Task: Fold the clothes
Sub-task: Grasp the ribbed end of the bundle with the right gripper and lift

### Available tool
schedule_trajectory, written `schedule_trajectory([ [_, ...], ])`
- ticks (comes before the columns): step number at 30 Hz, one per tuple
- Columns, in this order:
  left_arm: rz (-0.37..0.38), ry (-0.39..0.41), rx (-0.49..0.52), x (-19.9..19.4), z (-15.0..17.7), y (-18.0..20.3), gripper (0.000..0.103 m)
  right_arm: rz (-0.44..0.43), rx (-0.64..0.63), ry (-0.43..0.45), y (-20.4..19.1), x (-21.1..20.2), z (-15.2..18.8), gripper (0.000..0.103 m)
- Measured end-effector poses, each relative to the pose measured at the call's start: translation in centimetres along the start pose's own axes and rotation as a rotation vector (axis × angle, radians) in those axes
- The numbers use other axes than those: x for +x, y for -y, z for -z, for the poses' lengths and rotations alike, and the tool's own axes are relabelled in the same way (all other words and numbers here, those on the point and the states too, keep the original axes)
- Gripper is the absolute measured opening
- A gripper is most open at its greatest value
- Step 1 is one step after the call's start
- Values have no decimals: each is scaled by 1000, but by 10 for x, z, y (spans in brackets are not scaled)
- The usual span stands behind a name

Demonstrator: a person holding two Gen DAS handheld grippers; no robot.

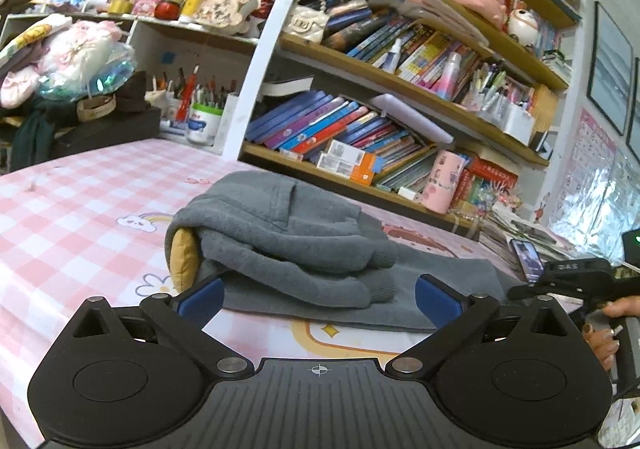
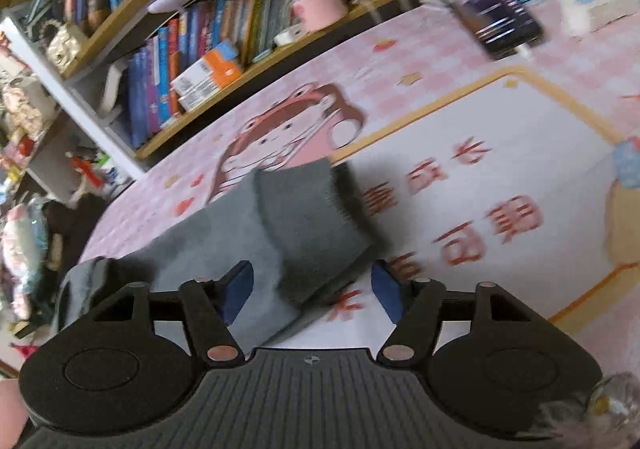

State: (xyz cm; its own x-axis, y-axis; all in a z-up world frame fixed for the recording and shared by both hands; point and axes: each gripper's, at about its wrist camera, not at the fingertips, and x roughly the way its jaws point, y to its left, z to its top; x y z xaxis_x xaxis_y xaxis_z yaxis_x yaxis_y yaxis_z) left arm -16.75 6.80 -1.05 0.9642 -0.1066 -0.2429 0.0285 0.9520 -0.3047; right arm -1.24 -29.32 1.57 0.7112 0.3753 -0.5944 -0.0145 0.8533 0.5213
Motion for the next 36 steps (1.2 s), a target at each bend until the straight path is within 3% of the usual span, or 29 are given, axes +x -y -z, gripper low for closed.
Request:
schedule_trajectory([
  [3,23,15,17,-2,1,3,103,-32,28,17,-4,7,1,38],
  [4,27,18,18,-3,1,2,103,-55,64,45,-1,5,1,27],
  [5,27,21,16,-3,1,2,103,-95,98,81,1,2,1,22],
  [7,25,24,9,-4,1,0,103,-217,144,171,6,-10,4,20],
  [9,18,22,-6,-3,1,-1,103,-258,122,199,4,-16,6,20],
  [13,17,13,-11,-2,2,-2,103,-165,146,111,8,-6,8,23],
  [17,17,3,-6,-1,3,-1,103,-149,235,65,20,1,12,44],
  [24,20,-9,-1,2,5,0,103,-165,287,28,18,15,12,48],
  [27,21,-11,1,2,5,0,103,-157,291,35,15,22,10,44],
  [29,18,-9,-2,1,6,-1,103,-136,284,37,16,25,10,24],
  [36,12,-4,-2,0,5,-1,103,-151,275,50,35,12,11,19],
])
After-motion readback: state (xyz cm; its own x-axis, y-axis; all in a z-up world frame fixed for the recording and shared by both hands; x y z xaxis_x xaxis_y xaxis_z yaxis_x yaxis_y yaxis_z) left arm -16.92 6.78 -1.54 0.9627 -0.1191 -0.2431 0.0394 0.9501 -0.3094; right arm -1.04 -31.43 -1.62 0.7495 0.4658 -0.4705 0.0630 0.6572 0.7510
